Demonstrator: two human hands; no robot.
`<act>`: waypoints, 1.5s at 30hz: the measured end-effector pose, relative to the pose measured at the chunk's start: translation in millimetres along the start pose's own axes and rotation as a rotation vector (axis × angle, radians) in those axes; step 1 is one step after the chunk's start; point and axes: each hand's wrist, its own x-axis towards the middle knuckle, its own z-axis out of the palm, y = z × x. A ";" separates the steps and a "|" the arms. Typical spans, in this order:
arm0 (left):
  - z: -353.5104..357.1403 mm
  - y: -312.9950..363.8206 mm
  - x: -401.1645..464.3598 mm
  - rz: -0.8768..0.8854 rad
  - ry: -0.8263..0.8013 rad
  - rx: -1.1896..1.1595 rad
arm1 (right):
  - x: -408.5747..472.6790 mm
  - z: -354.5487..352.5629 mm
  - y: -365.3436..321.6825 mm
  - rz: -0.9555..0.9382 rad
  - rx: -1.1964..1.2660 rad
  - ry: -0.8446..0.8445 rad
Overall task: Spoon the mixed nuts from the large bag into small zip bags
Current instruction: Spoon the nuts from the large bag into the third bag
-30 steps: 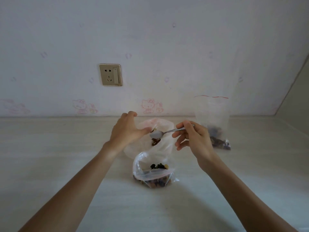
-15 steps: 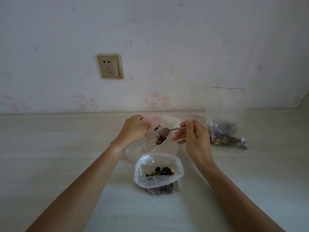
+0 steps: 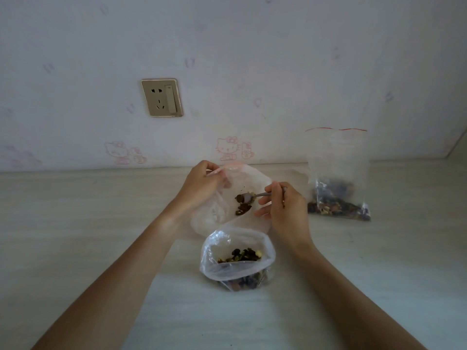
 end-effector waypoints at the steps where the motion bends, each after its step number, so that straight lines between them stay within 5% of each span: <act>1: 0.7 -0.1 0.8 0.004 0.000 -0.033 | 0.3 -0.1 0.3 0.008 0.004 0.002; 11: 3.6 -1.3 -1.3 0.059 0.024 0.342 | 1.9 -8.9 -3.2 0.018 0.146 0.053; 23: 6.8 -12.7 -2.1 -0.004 0.019 0.707 | -1.0 -17.4 -3.6 -0.314 -0.206 0.034; 29: 7.2 -4.3 -2.1 0.074 0.014 0.711 | 0.0 -18.3 -1.4 -0.328 -0.249 0.007; 36: 10.6 1.4 2.9 -0.019 0.001 0.437 | 2.3 -12.7 7.6 -0.171 -0.156 -0.004; 45: 13.4 -5.9 1.8 -0.192 0.026 0.511 | 5.1 -12.7 15.1 0.060 0.045 0.017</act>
